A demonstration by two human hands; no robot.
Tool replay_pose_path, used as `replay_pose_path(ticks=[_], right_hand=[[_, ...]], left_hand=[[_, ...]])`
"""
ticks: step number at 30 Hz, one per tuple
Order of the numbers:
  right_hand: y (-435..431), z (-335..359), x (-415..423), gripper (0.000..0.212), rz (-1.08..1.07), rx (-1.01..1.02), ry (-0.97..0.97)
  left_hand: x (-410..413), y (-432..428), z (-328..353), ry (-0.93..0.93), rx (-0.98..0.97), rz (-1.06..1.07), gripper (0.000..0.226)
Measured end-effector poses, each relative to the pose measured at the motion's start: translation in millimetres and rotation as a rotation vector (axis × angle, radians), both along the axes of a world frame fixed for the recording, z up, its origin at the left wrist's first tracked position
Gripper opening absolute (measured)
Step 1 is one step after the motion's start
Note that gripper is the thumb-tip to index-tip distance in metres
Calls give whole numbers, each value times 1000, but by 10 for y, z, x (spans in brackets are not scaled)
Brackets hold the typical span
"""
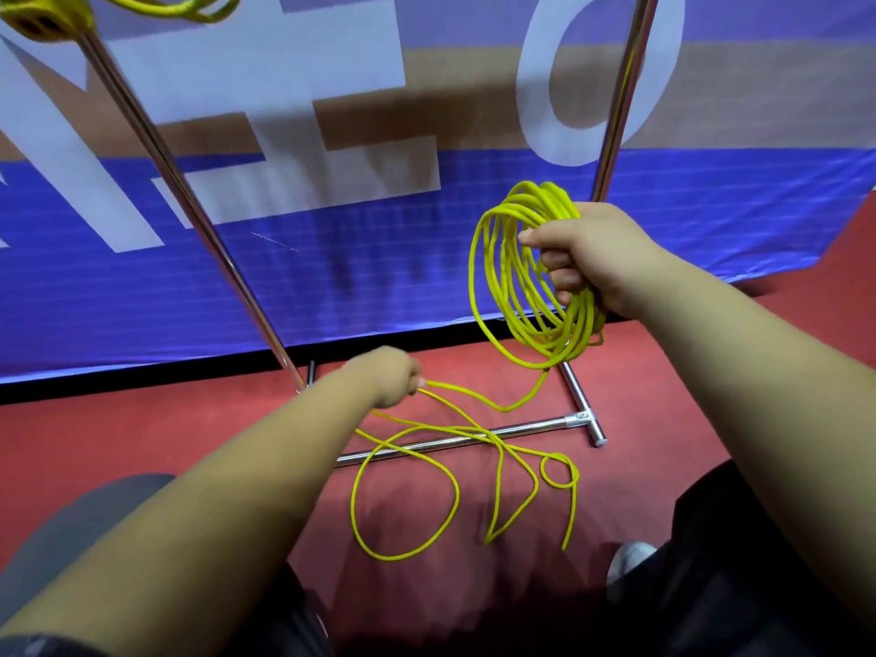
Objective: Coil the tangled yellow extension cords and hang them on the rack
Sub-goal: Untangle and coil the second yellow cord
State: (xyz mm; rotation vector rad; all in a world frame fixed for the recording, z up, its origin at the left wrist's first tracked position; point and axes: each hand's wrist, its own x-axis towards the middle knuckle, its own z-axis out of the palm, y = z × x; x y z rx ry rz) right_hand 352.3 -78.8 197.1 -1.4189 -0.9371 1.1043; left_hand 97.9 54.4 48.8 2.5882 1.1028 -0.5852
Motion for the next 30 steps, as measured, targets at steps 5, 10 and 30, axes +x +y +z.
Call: replay_pose_path(ticks=[5, 10, 30], right_hand=[[-23, 11, -49, 19, 41, -39, -58], [-11, -25, -99, 24, 15, -40, -41], [34, -147, -133, 25, -17, -8, -53]], left_hand=[[-30, 224, 513, -203, 232, -17, 14], [-141, 231, 901, -552, 418, 338, 31], [-175, -50, 1373, -894, -363, 869, 34]])
